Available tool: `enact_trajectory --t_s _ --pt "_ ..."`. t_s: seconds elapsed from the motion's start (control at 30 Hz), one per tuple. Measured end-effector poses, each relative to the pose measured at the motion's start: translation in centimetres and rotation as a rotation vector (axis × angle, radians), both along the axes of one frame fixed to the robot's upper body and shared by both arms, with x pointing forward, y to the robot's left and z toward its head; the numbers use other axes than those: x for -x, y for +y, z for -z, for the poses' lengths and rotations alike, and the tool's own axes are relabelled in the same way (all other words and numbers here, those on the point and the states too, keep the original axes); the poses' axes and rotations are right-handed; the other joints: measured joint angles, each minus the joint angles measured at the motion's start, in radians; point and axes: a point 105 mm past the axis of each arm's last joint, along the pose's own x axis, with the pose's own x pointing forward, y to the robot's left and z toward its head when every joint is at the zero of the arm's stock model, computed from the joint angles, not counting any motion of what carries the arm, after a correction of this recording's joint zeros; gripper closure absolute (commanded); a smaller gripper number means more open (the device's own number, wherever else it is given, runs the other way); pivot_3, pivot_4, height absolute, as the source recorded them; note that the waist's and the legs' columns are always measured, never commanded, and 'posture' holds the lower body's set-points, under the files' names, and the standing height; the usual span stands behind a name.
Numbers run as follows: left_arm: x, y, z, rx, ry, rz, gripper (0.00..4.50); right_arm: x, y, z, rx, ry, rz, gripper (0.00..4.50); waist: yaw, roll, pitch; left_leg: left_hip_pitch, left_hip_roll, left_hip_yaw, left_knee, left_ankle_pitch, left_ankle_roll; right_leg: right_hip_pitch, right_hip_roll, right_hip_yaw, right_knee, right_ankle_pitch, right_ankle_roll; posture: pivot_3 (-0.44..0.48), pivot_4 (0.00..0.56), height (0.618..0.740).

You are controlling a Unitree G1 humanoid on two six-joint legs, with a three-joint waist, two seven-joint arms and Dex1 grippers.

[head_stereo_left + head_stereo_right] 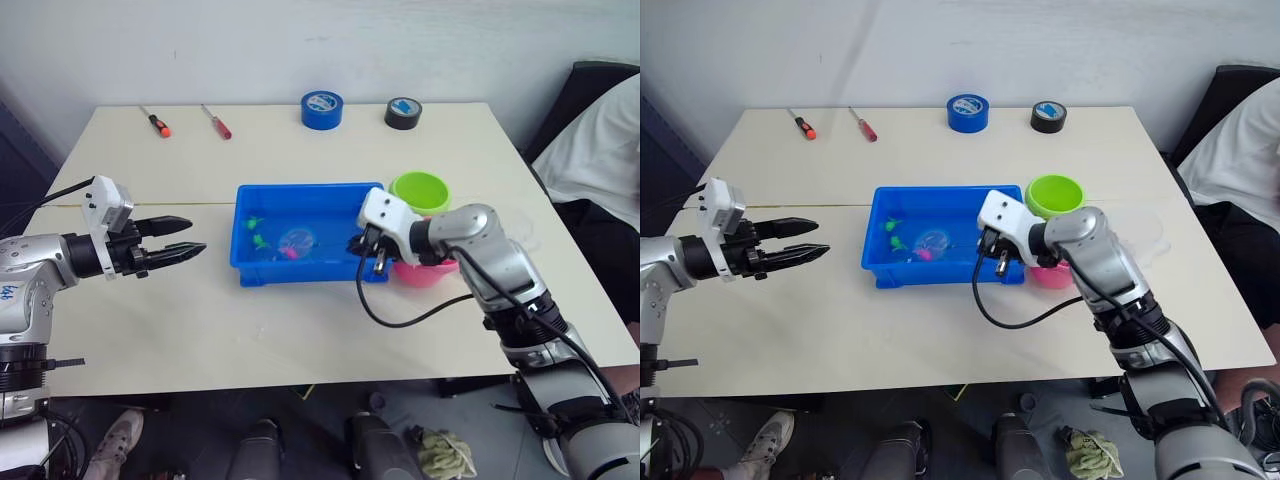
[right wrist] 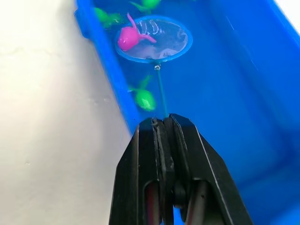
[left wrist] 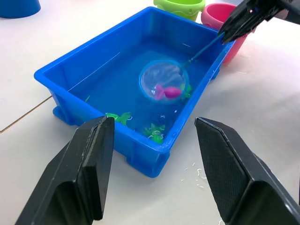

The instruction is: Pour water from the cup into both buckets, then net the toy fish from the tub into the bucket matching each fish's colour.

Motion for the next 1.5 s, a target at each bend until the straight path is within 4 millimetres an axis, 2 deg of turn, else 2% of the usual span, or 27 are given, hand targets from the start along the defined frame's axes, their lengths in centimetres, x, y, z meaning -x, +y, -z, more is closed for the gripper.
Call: enact_trajectory --t_s 0.47,0.63,0.73,0.87,1.13,1.2,1.33,1.5 --pt "-0.2 -0.2 -0.6 0.005 -0.014 0.015 1.47 -0.9 -1.0 -0.9 -0.062 0.022 0.091 4.5 -0.003 0.0 0.0 -0.001 0.0 0.001 -0.001 -0.001 0.0 -0.001 0.0 0.0 -0.001 0.0 0.0 0.0 0.15 0.734" --pt "-0.5 -1.2 -1.4 -0.004 -0.029 0.071 1.47 -0.9 -2.0 -1.5 -0.131 0.011 0.122 4.5 0.0 0.0 0.0 -0.002 0.0 0.0 -0.001 -0.001 0.0 -0.001 0.0 0.0 -0.002 0.0 0.0 0.0 0.15 0.734" --pt "-1.0 -1.8 -1.7 0.012 -0.029 0.103 1.47 -0.3 -4.0 -3.2 -0.201 -0.023 0.153 4.5 0.004 0.0 0.0 -0.003 -0.001 0.0 -0.001 -0.001 0.0 -0.001 0.0 -0.001 -0.002 0.0 0.0 0.0 0.15 0.734" --pt "-1.8 -2.9 -1.9 0.019 -0.028 0.158 1.47 0.8 -7.7 -5.9 -0.244 -0.096 0.234 4.5 0.011 0.0 0.0 -0.004 -0.001 0.0 0.0 -0.001 0.001 -0.001 0.0 -0.002 -0.004 0.0 0.0 0.0 0.15 0.734" --pt "-3.6 -5.0 -2.5 0.033 -0.041 0.253 1.47 4.3 -14.9 -7.7 -0.209 -0.162 0.431 4.5 0.021 0.001 0.0 -0.004 -0.001 0.001 0.0 -0.001 0.001 -0.001 0.004 -0.001 -0.004 0.0 0.0 0.0 0.15 0.734" --pt "-3.9 -5.3 -2.3 0.038 -0.037 0.267 1.47 5.3 -16.4 -7.3 -0.176 -0.167 0.482 4.5 0.025 0.001 0.0 -0.004 -0.001 0.001 0.0 -0.002 0.001 -0.001 0.006 0.0 -0.005 0.0 0.0 0.0 0.15 0.734" --pt "-4.5 -6.0 -1.9 0.032 -0.026 0.292 1.47 7.1 -18.2 -5.1 -0.113 -0.128 0.549 4.5 0.028 0.001 0.0 -0.005 -0.002 0.001 0.001 -0.002 0.002 -0.001 0.006 0.001 -0.005 0.0 0.0 0.0 0.15 0.734" --pt "-4.9 -6.4 -1.7 0.033 -0.02 0.318 1.47 8.4 -19.0 -3.3 -0.037 -0.116 0.58 4.5 0.025 0.001 0.0 -0.004 -0.001 0.002 0.002 -0.002 0.002 -0.001 0.007 0.001 -0.004 0.0 0.001 0.0 0.15 0.734"
